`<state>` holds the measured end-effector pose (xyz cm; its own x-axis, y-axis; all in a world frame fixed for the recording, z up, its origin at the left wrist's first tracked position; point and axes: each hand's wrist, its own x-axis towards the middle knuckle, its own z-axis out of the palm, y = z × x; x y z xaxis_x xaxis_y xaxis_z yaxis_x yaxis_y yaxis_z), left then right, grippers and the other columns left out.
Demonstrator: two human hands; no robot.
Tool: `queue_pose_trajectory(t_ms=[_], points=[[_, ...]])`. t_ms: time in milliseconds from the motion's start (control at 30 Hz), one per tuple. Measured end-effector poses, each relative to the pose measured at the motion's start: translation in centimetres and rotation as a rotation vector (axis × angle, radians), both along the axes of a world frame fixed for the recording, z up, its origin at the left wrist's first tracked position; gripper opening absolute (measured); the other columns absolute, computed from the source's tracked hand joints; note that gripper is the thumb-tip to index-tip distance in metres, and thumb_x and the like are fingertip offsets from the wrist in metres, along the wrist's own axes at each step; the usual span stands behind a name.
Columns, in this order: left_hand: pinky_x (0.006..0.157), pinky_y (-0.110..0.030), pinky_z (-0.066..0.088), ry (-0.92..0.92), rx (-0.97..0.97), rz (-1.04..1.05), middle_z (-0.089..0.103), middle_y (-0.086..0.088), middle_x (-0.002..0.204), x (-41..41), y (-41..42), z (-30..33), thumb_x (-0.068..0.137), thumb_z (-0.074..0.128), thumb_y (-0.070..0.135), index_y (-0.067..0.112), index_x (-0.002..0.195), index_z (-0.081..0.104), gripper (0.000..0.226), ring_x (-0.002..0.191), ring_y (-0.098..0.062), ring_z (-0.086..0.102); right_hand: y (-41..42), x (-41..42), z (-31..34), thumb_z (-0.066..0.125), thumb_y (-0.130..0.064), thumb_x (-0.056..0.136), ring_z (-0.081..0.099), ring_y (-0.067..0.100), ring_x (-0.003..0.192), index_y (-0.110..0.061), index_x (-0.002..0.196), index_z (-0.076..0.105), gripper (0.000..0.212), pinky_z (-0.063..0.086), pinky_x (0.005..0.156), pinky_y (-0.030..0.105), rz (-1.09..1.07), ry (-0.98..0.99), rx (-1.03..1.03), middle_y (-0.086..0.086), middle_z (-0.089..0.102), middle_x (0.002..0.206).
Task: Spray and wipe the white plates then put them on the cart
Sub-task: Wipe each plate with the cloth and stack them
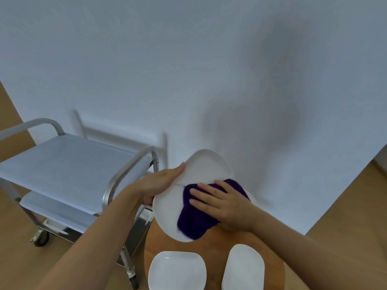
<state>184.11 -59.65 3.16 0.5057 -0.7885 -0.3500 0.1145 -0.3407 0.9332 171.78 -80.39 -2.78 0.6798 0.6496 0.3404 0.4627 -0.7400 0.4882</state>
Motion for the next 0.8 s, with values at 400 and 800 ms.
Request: queue_pose_trajectory(t_ms=[400,800], points=[[0.083,-0.044,0.055,-0.078,-0.047,0.084,0.068,-0.02,0.107,-0.4,0.6,0.2,0.085,0.044,0.058,0.013,0.118,0.061,0.058,0.098,-0.037,0.066,-0.4,0.5,3.0,0.085,-0.025,0.053,0.03,0.037,0.133,-0.001,0.136,0.045,0.095,0.03,0.104,0.055,-0.341,0.055,0.412,0.018,0.046,0.14],[0.053,-0.03,0.054,0.26,-0.224,0.407,0.072,-0.009,0.077,0.1,-0.5,-1.6,0.095,0.046,0.048,0.006,0.108,0.063,0.048,0.067,-0.023,0.07,7.0,-1.2,-0.6,0.082,-0.04,0.062,0.052,0.022,0.125,-0.016,0.131,0.054,0.079,0.041,0.099,0.04,-0.207,0.042,0.409,0.001,0.055,0.135]])
